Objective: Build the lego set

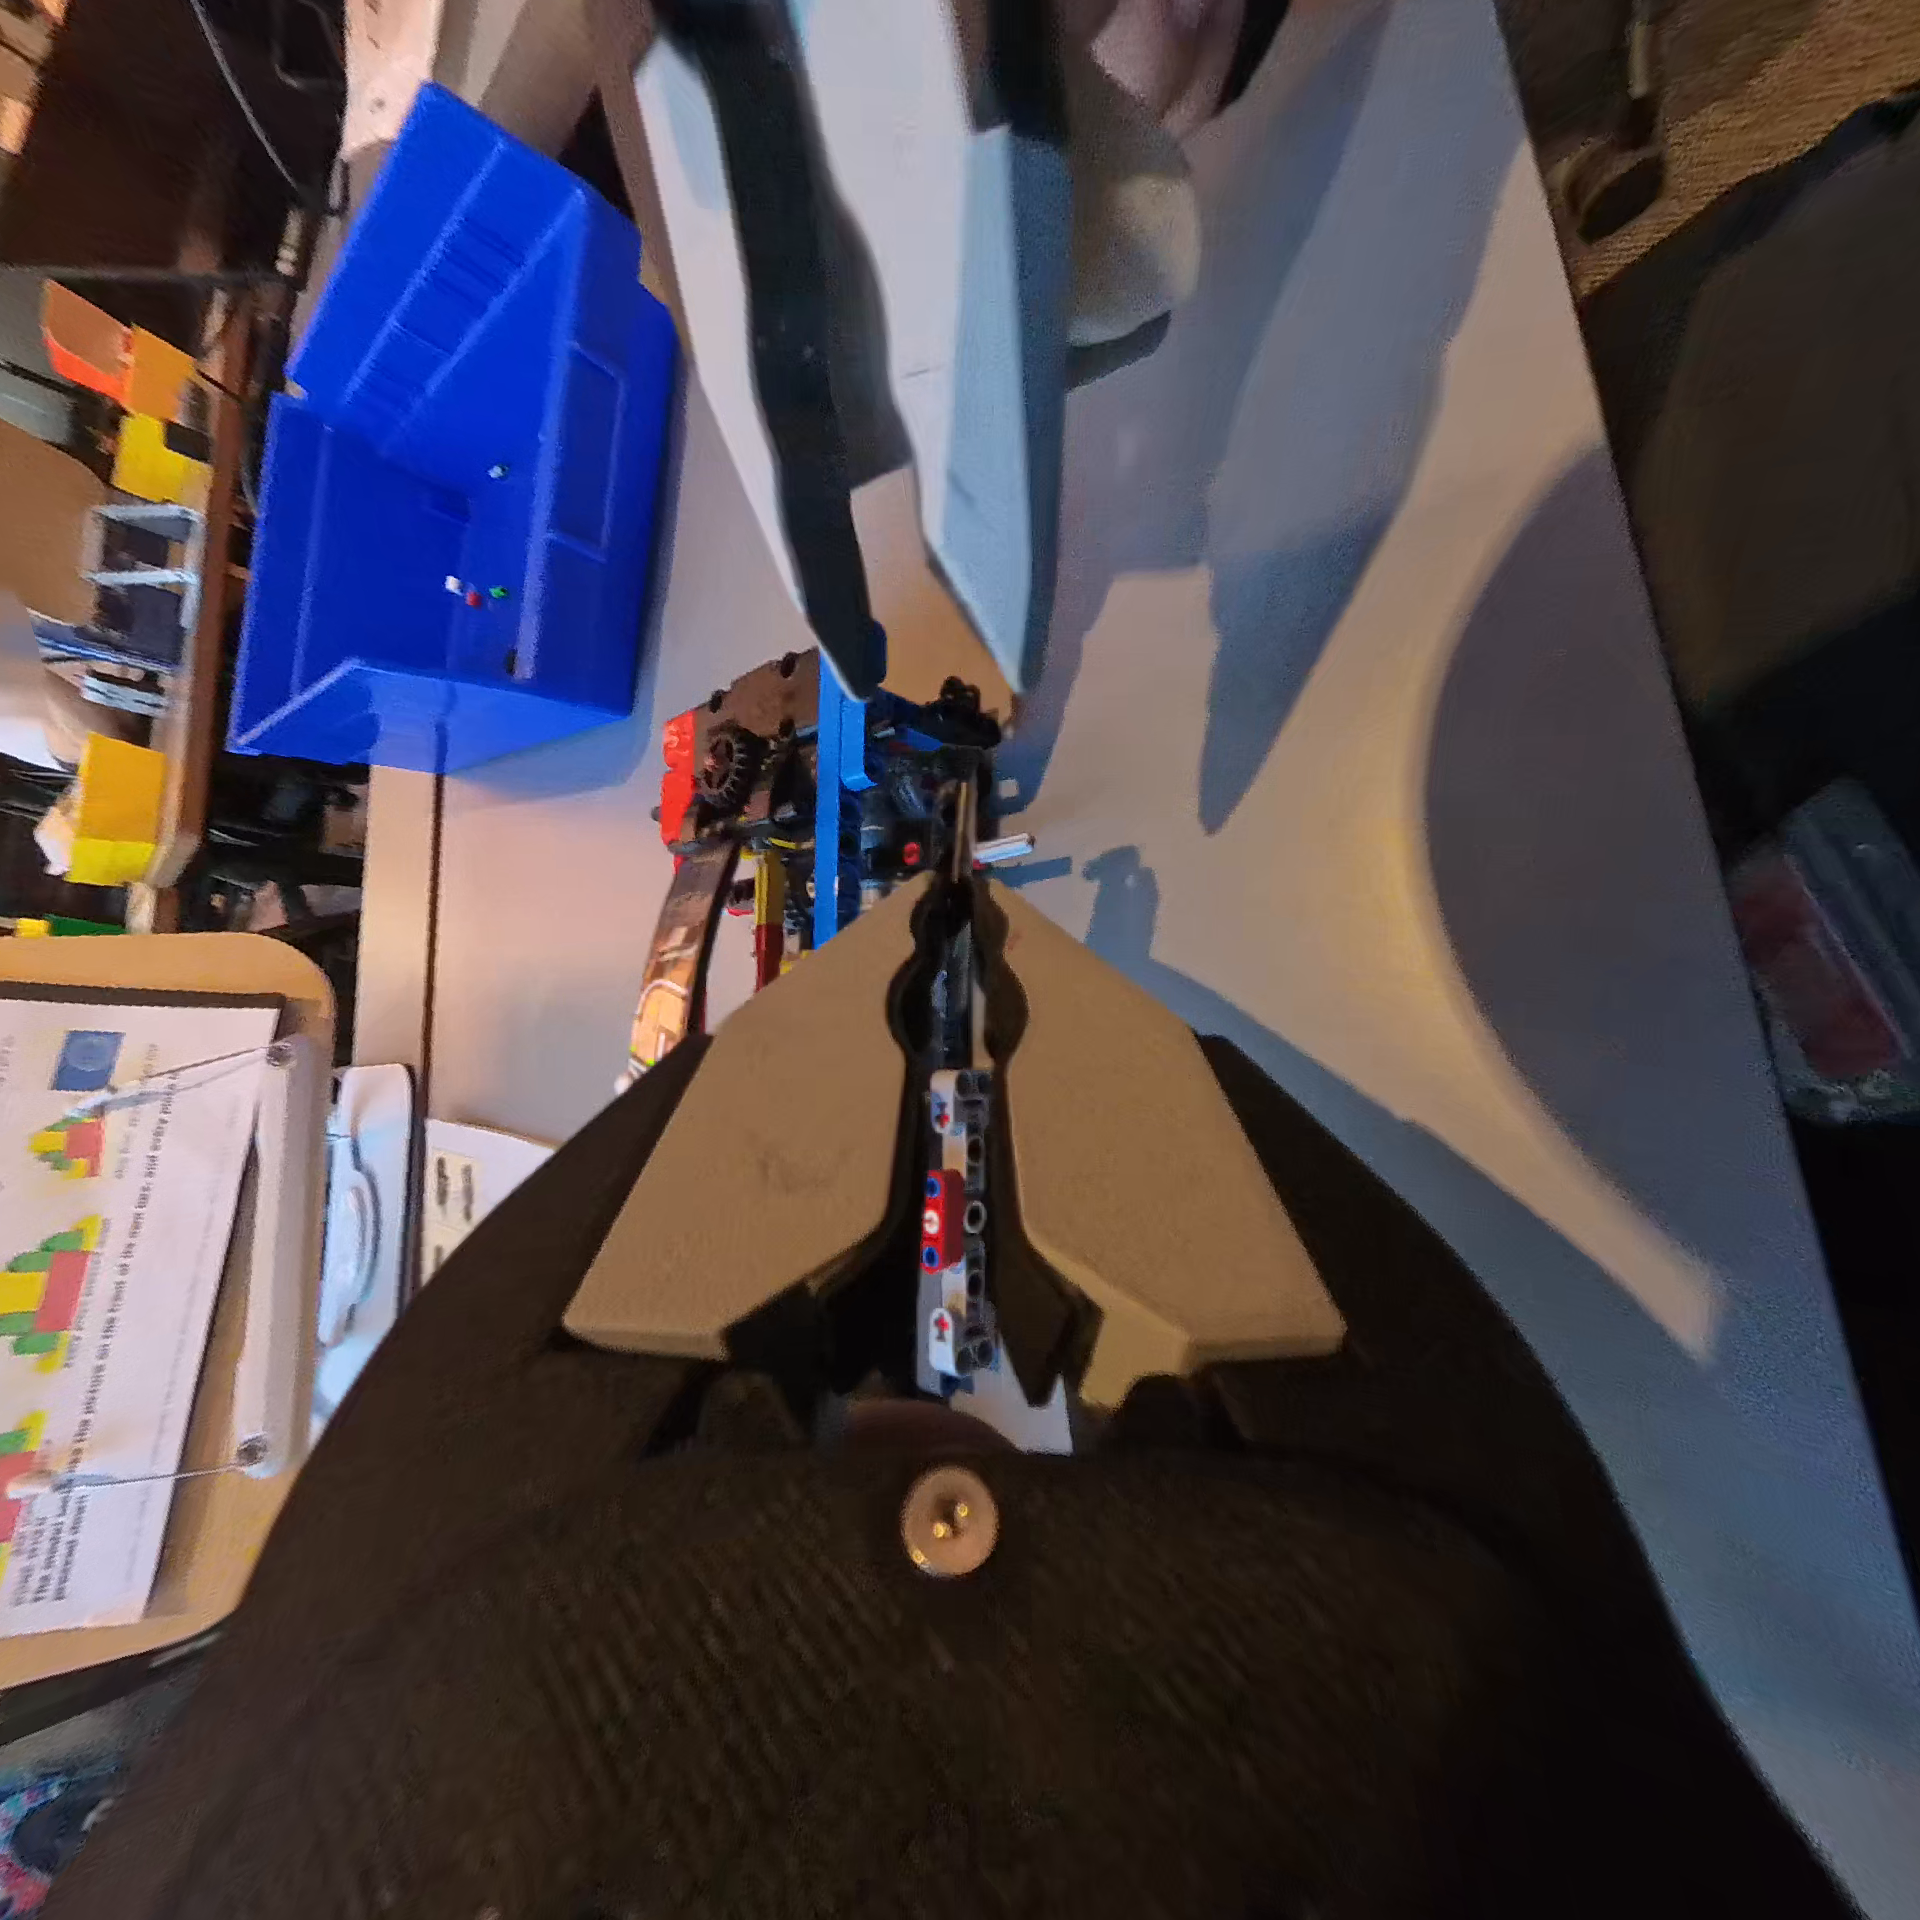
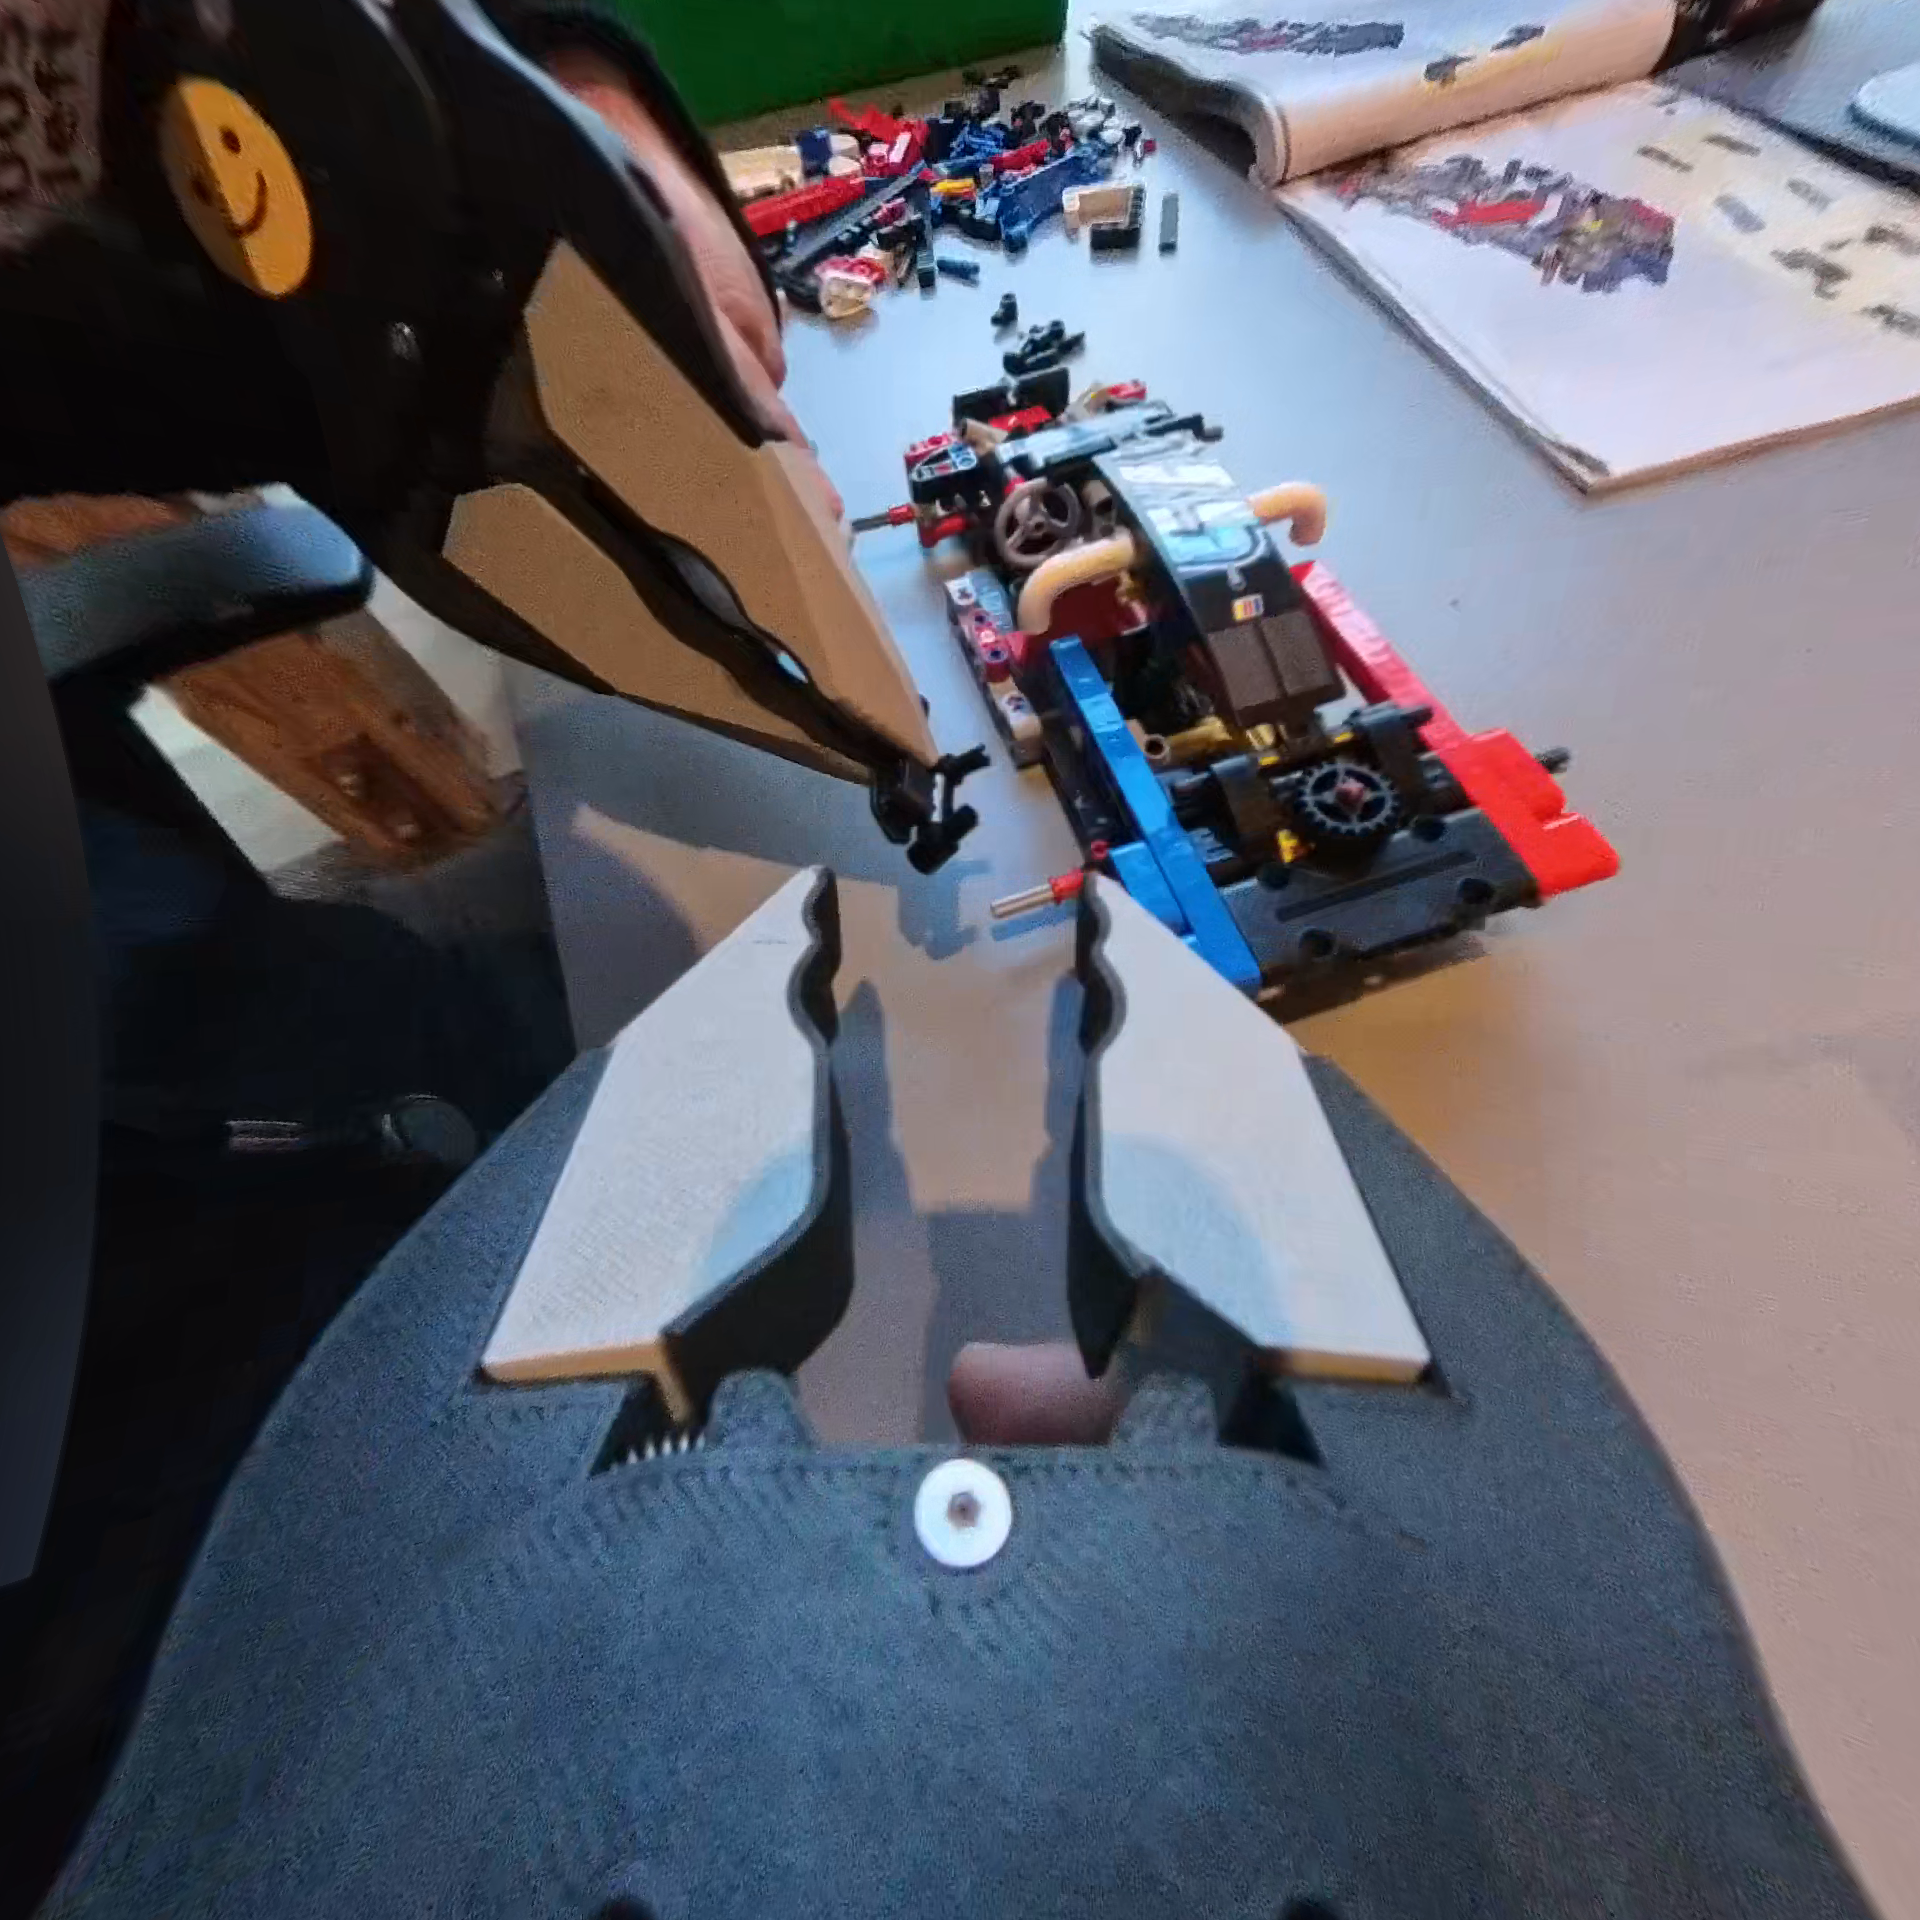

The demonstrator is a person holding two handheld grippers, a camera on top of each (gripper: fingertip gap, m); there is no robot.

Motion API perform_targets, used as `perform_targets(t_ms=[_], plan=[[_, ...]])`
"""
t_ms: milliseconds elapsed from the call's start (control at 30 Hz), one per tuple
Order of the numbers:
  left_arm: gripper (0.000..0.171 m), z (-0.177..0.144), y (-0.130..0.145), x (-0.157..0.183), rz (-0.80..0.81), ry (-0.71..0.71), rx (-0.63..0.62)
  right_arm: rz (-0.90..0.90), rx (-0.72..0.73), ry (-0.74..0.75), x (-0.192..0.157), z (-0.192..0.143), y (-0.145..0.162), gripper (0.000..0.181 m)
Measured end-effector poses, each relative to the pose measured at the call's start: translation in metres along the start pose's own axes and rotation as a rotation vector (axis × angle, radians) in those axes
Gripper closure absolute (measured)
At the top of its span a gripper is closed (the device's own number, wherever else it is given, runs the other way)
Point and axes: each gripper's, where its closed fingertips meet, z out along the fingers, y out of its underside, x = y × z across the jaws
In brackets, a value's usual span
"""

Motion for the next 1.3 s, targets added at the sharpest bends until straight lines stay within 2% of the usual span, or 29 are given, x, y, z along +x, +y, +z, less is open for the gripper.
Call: perform_targets(t_ms=[167, 300, 467, 600, 733, 933, 967, 1000, 1033, 1167, 1233, 1300], plan=[[0.171, 0.004, 0.004, 0.004, -0.014, 0.075, -0.037, -0.375, -0.021, 0.193, -0.004, 0.006, -0.005, 0.140], [0.171, 0.001, -0.004, 0.008, -0.092, 0.158, -0.002, -0.524, -0.060, 0.191, -0.010, 0.016, 0.002, 0.150], [0.171, -0.002, -0.001, 0.010, -0.101, 0.156, 0.000, -0.528, -0.064, 0.223, -0.003, 0.016, 0.004, 0.168], [0.171, -0.003, 0.000, 0.011, -0.091, 0.130, -0.011, -0.536, -0.057, 0.226, -0.004, 0.018, 0.005, 0.168], [0.171, -0.004, 0.001, 0.009, -0.061, 0.079, -0.030, -0.420, -0.034, 0.171, -0.003, 0.019, 0.004, 0.168], [0.171, -0.006, 0.001, 0.010, -0.026, 0.040, -0.061, -0.252, -0.019, 0.076, -0.007, 0.021, 0.005, 0.166], [0.171, -0.006, 0.001, 0.010, -0.013, 0.033, -0.064, -0.238, -0.026, 0.061, -0.008, 0.021, 0.006, 0.161], [0.171, -0.006, 0.001, 0.009, -0.002, 0.022, -0.069, -0.228, -0.028, 0.048, -0.010, 0.021, 0.006, 0.145], [0.171, -0.006, 0.000, 0.009, 0.005, 0.018, -0.072, -0.227, -0.022, 0.049, -0.010, 0.020, 0.005, 0.138], [0.171, -0.010, -0.013, 0.009, 0.018, 0.006, -0.030, -0.343, -0.046, 0.116, -0.010, 0.023, 0.002, 0.135], [0.171, -0.011, -0.015, 0.010, 0.037, -0.002, -0.028, -0.416, -0.054, 0.131, -0.014, 0.027, 0.002, 0.139], [0.171, -0.012, -0.018, 0.012, 0.040, -0.001, -0.020, -0.467, -0.044, 0.149, -0.015, 0.029, 0.000, 0.152]])
